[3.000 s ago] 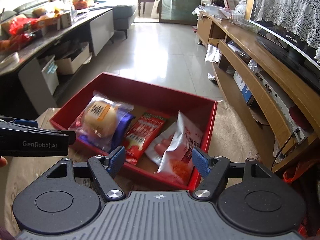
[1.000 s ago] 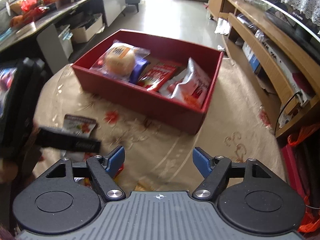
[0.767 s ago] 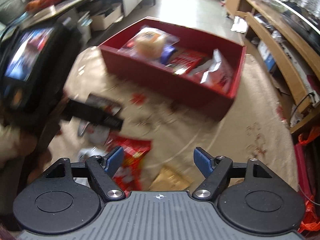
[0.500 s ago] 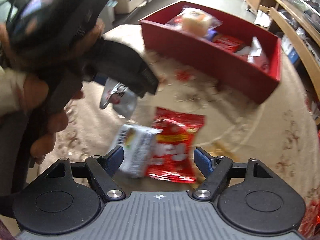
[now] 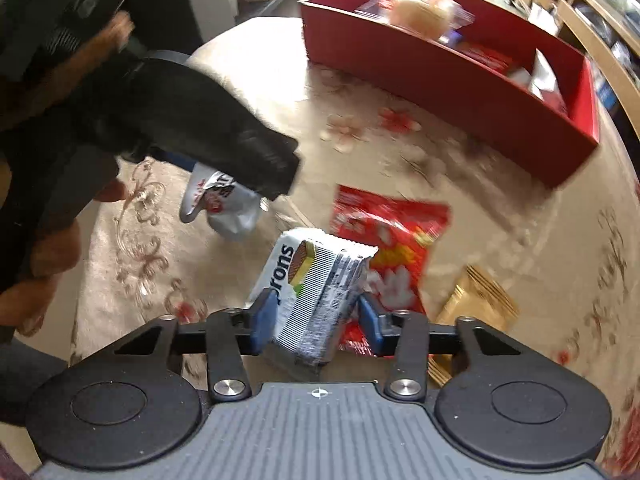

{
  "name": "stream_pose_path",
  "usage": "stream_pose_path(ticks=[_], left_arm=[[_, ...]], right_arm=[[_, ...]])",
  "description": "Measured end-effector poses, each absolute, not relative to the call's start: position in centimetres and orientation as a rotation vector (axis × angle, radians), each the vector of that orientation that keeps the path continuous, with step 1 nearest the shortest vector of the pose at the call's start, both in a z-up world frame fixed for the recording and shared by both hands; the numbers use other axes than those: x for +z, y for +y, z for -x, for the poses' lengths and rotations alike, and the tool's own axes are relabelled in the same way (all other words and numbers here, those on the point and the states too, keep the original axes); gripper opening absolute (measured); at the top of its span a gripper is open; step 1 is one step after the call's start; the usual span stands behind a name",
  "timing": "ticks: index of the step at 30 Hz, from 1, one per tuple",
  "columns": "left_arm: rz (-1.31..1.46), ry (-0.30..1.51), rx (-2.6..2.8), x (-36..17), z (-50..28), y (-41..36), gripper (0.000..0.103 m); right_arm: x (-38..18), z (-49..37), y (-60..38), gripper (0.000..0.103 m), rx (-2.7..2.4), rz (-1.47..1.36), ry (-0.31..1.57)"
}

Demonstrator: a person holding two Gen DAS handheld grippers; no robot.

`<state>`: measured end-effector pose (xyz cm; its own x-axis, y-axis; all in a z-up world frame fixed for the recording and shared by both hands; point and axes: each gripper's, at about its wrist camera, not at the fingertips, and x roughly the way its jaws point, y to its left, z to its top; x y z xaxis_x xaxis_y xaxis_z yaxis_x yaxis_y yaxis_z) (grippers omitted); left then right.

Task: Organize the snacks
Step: 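Lift the white pouch with the left gripper while the right grasps the Kaprons biscuit, then carry the white pouch and Kaprons biscuit over the red box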

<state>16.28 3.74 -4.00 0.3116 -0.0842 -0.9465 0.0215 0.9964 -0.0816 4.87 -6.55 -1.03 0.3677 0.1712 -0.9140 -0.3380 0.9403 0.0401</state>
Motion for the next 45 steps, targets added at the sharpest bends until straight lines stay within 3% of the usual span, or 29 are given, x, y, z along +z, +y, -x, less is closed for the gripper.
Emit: stream_pose_path(ticks=[3, 5, 9, 13, 19, 22, 31, 35, 45], left_arm=[[0.047, 1.27, -0.105, -4.2, -15.4, 3.1, 0.052], [0.035, 1.264, -0.102, -4.3, -14.4, 2.7, 0.052], [0.018, 1.256, -0.063, -4.5, -13.9, 2.5, 0.058], [0.057, 1.257, -0.052, -4.3, -13.4, 3.2, 0.059], [0.064, 1.256, -0.052, -4.5, -13.7, 4.0, 0.063], [0.046, 1.252, -0.057, -4.6, -13.6, 4.0, 0.066], [-0.014, 1.237, -0.058, -4.8, -13.3, 3.0, 0.074], [-0.029, 1.227, -0.074, -4.4, -12.6, 2.6, 0.052], [-0.014, 1.219, -0.063, -3.9, -11.8, 2.0, 0.049]], right_arm=[[-1.0, -3.4, -7.9, 0.035, 0.306, 0.173, 1.16], [-1.4, -2.7, -8.6, 0.035, 0.303, 0.152, 1.18], [-1.2, -3.0, -9.2, 0.049, 0.28, 0.068, 1.163], [-0.1, -3.2, -8.0, 0.079, 0.299, 0.028, 1.101], [-2.5, -3.0, -5.1, 0.079, 0.249, 0.089, 1.14], [-3.9, -3.2, -4.9, 0.07, 0.217, 0.098, 1.162], [-2.2, -2.3, -7.4, 0.066, 0.215, 0.074, 1.122], [-1.1, -2.1, -8.9, 0.066, 0.207, 0.013, 1.096], [0.4, -1.8, -10.2, 0.066, 0.231, -0.035, 1.046]])
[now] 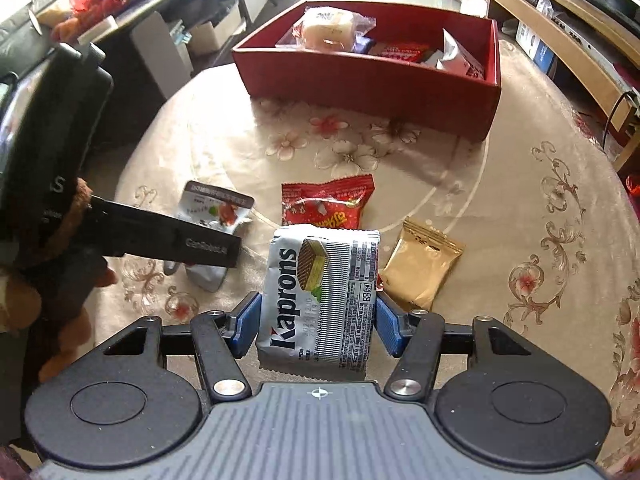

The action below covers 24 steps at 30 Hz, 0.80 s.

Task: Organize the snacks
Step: 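Carry the white pouch and Kaprons biscuit over the red box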

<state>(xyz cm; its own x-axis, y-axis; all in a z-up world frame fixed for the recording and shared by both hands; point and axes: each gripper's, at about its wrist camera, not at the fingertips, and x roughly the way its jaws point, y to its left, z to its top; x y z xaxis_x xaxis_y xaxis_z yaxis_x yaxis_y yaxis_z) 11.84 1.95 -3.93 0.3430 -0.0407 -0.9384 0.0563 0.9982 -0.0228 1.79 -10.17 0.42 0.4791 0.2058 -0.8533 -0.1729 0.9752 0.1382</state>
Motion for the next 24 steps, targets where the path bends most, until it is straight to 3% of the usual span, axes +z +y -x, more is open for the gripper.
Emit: stream_pose_path(ticks=[24], left_arm=[[-0.017, 1.155, -0.135, -1.3, -11.8, -0.1, 0.049]], right_arm=[[0.8, -3.8, -13.4, 0.066, 0.114, -0.054, 1.003]])
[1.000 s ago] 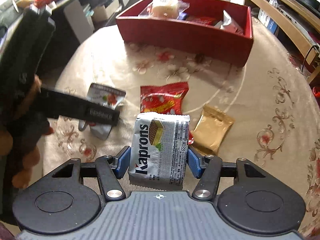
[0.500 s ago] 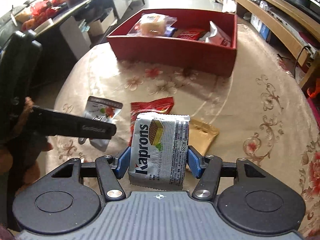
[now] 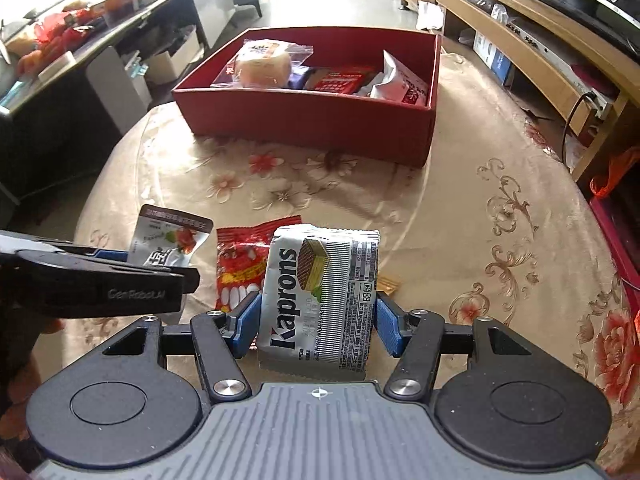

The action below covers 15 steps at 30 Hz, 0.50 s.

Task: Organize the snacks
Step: 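Carry the white pouch and Kaprons biscuit over the red box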

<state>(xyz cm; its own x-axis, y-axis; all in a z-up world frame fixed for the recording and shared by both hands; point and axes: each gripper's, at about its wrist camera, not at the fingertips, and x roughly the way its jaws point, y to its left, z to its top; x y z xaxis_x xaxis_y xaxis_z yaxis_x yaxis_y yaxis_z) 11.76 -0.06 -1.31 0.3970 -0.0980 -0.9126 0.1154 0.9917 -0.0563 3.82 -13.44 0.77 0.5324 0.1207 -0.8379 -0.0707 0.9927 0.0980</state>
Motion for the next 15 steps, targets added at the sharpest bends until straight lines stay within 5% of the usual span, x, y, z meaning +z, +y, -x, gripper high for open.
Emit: stream_pose_path(ticks=[15], left_arm=[[-0.016, 1.142, -0.153, -0.81, -11.66, -0.72, 0.049]], right_arm=[[1.04, -4.2, -14.19, 0.066, 0.096, -0.064, 0.994]])
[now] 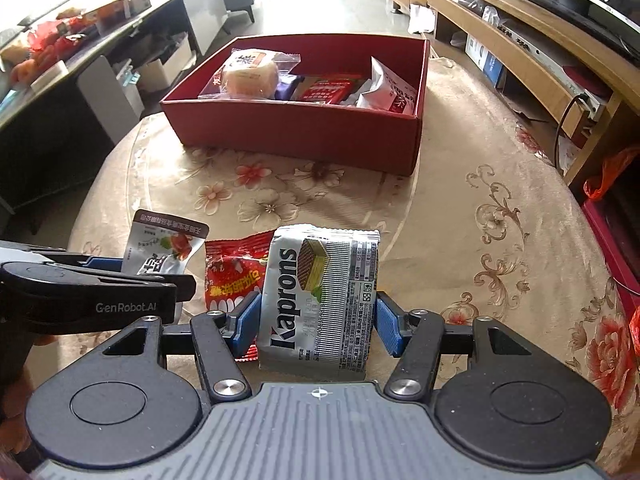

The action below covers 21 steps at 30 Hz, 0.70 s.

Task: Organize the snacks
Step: 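Carry the white pouch and Kaprons biscuit over the red box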

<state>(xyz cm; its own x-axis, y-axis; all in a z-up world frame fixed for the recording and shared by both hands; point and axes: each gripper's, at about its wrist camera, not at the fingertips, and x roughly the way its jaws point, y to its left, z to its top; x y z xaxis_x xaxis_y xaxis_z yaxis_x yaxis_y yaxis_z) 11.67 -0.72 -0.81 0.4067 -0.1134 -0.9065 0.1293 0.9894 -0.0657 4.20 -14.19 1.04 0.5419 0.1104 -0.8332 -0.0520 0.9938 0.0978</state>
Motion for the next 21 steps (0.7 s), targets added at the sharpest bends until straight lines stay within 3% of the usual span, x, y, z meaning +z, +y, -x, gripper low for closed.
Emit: stream_pose_path(ticks=[21], left_arm=[[-0.004, 1.069, -0.167, 1.9, -12.8, -2.1, 0.049]], right_arm=[[3.4, -6.1, -15.2, 0.066, 0.093, -0.087, 0.921]])
